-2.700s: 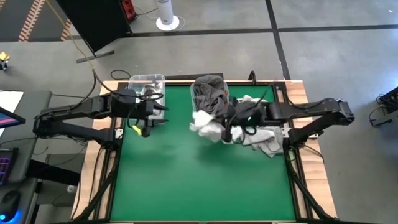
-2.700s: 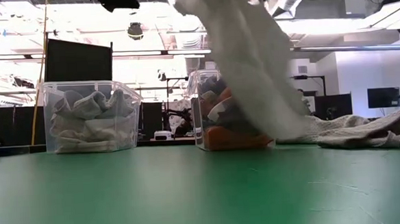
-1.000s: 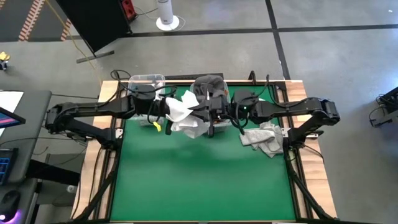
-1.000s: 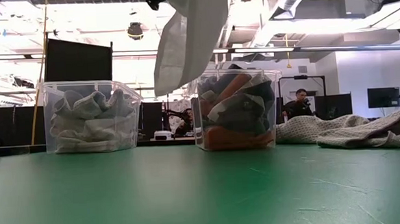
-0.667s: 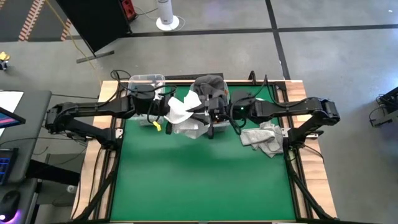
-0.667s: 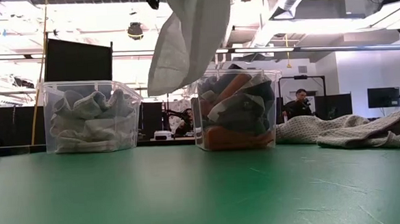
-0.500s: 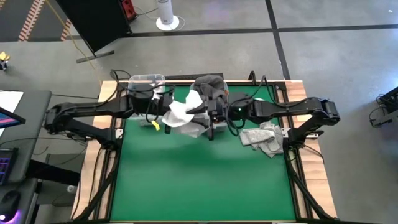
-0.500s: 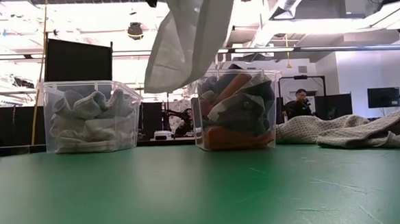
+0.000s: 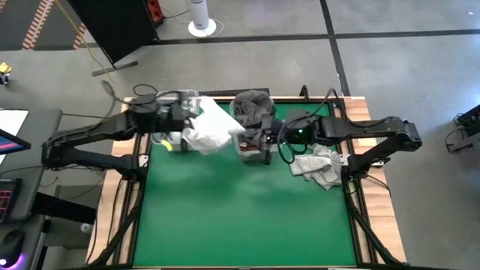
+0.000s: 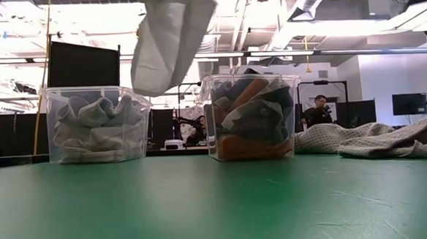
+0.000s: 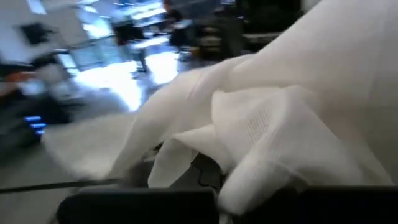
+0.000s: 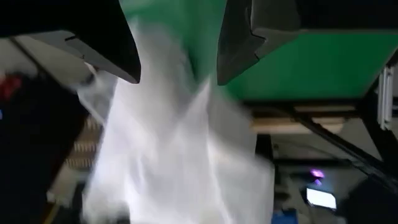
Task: Sort towels by color in basket
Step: Put the white towel into the left transparent bin
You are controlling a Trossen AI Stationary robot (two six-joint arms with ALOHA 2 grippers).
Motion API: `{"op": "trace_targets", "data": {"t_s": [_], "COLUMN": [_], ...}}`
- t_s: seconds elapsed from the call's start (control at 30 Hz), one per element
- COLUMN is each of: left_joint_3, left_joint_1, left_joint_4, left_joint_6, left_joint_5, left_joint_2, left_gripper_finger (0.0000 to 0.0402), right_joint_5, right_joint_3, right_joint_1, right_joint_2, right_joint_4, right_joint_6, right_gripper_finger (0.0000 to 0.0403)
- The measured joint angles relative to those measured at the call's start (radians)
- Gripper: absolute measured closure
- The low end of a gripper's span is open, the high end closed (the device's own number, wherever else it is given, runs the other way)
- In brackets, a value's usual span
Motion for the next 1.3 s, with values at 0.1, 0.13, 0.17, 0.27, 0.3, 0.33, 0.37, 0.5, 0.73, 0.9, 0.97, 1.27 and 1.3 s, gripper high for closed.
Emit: {"op": "trace_targets", "data": {"t_s": [0.1, 0.13, 0.17, 0.27, 0.3, 0.33, 0.37, 0.5, 0.73, 0.9, 0.97, 1.27, 1.3], "left_joint_3": [0.0, 0.0, 0.0, 0.0, 0.0, 0.0, 0.0, 0.0, 0.0, 0.0, 0.0, 0.0, 0.0], "left_joint_1": [0.005, 0.005, 0.005, 0.005, 0.005, 0.005, 0.005, 0.005, 0.021, 0.085, 0.123, 0.214, 0.214], "left_joint_4": [-0.042, -0.057, -0.067, -0.088, -0.097, -0.108, -0.121, -0.216, -0.358, -0.324, -0.328, -0.29, -0.29], "left_joint_6": [0.041, 0.056, 0.07, 0.11, 0.125, 0.137, 0.147, 0.112, -0.015, -0.021, -0.006, 0.002, 0.006], "left_joint_5": [-0.132, -0.183, -0.231, -0.388, -0.445, -0.5, -0.556, -0.696, -0.687, -0.582, -0.581, -0.62, -0.624], "left_joint_2": [-0.083, -0.108, -0.131, -0.184, -0.197, -0.208, -0.219, -0.239, -0.202, -0.159, -0.144, -0.207, -0.225], "left_gripper_finger": [0.0401, 0.0401, 0.0401, 0.0401, 0.0401, 0.0401, 0.0401, 0.0401, 0.0401, 0.0401, 0.0401, 0.0401, 0.0401], "right_joint_5": [0.042, 0.058, 0.077, 0.124, 0.133, 0.134, 0.135, 0.135, 0.135, 0.136, 0.136, 0.136, 0.136], "right_joint_3": [0.0, 0.0, 0.0, 0.0, 0.0, 0.0, 0.0, 0.0, 0.0, 0.0, 0.0, 0.0, 0.0], "right_joint_1": [-0.001, -0.001, -0.001, -0.001, -0.001, -0.001, -0.001, 0.007, 0.021, 0.032, 0.04, 0.078, 0.078], "right_joint_2": [-0.025, -0.029, -0.032, -0.031, -0.031, -0.03, -0.03, -0.03, -0.03, -0.03, -0.03, -0.03, -0.03], "right_joint_4": [-0.108, -0.141, -0.17, -0.242, -0.257, -0.272, -0.282, -0.295, -0.294, -0.292, -0.293, -0.305, -0.305], "right_joint_6": [0.062, 0.081, 0.1, 0.137, 0.149, 0.161, 0.173, 0.193, 0.193, 0.193, 0.193, 0.192, 0.192], "right_gripper_finger": [0.0167, 0.0168, 0.0169, 0.017, 0.017, 0.017, 0.0171, 0.0171, 0.0171, 0.0171, 0.0171, 0.0171, 0.0171]}}
